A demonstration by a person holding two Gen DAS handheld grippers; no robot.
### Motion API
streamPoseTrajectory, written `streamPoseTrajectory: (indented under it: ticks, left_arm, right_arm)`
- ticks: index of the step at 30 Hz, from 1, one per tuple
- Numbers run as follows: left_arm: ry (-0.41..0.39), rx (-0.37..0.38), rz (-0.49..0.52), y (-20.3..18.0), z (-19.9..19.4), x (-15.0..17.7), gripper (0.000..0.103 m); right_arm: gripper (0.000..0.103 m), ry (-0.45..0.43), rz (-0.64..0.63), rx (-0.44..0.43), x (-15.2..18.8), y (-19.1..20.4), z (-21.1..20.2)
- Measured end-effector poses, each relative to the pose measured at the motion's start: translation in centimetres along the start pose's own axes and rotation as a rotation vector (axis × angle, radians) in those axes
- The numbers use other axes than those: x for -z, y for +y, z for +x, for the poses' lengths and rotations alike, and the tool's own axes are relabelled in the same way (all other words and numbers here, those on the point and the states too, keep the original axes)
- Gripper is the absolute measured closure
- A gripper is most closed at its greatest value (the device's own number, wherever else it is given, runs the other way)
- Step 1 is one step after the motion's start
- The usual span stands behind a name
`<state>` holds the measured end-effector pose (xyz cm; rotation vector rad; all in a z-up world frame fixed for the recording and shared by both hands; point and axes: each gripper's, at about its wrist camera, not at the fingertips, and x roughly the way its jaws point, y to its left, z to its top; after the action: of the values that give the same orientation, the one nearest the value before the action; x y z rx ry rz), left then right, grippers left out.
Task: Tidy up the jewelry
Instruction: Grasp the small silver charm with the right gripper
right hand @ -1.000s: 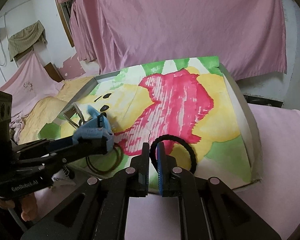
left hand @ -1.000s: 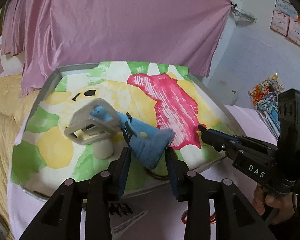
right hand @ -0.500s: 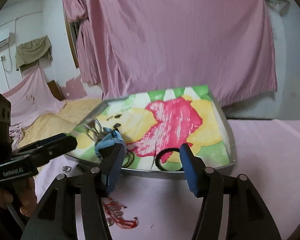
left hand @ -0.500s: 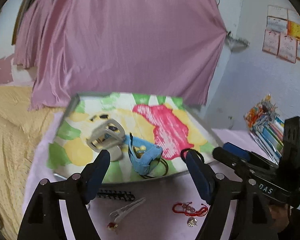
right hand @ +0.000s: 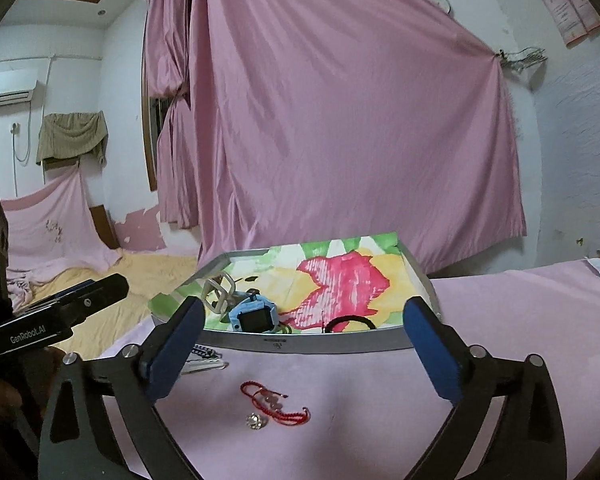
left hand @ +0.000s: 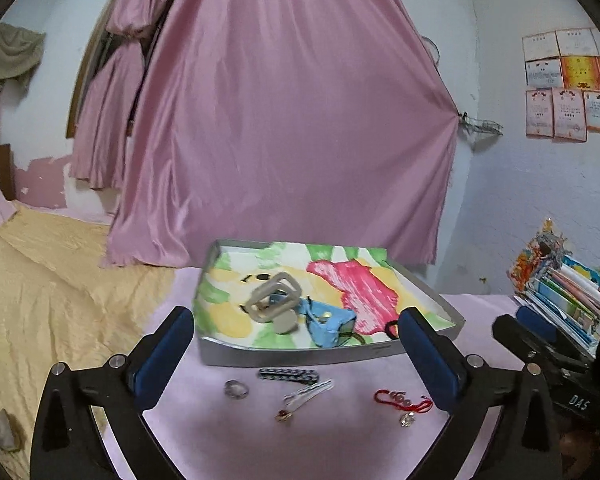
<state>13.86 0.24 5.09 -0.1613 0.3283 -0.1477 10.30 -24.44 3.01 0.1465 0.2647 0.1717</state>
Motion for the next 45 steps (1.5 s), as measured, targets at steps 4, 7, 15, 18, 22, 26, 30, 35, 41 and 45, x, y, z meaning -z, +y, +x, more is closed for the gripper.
streamPoseTrajectory:
  ticks: [4, 7, 15, 18, 22, 26, 30, 35, 41, 45]
  left_arm:
    - [-0.025, -0.012, 0.011, 0.5, -1.1, 0.6, 0.001]
    - [-0.033, -0.018, 0.026, 0.9, -1.8, 1.2, 0.001]
    - [-0.012, -0.036, 0.059, 1.7, -2.4, 2.4, 0.001]
    - [0.020, -0.043, 0.081, 2.1, -2.1, 2.9, 0.001]
    - [0.067, -0.042, 0.084, 2.7, -1.5, 3.3, 0.001]
    - [0.137, -0.022, 0.071, 3.2, -0.3, 3.4, 0.001]
    - [0.220, 0.002, 0.049, 3.4, 1.1, 3.6, 0.001]
    - [0.274, 0.031, 0.024, 3.4, 2.1, 3.9, 0.003]
    - [0.334, 0.049, 0.036, 2.8, 3.2, 4.2, 0.025]
    - [0.373, 0.065, 0.038, 2.4, 4.1, 4.3, 0.040]
  right_arm:
    - [0.002, -0.020, -0.004, 0.017, 0.7, 0.3, -0.9]
    - [0.002, -0.020, -0.007, 0.022, 1.1, 0.4, -1.4]
    - [0.002, 0.049, -0.039, 0.023, 2.5, 1.0, -0.7]
    - [0.002, 0.091, -0.050, 0.012, 3.0, 1.2, -0.2]
    - [0.002, 0.129, -0.064, -0.004, 3.2, 1.4, 0.3]
    - [0.002, 0.187, -0.057, -0.021, 3.3, 1.4, 1.2]
    - [0.002, 0.232, -0.043, -0.029, 3.4, 1.4, 1.9]
    - [0.019, 0.302, -0.053, -0.043, 3.9, 1.6, 2.7]
    - [0.050, 0.398, -0.046, -0.090, 4.6, 2.1, 4.2]
    - [0.068, 0.443, -0.052, -0.113, 5.1, 2.5, 4.9]
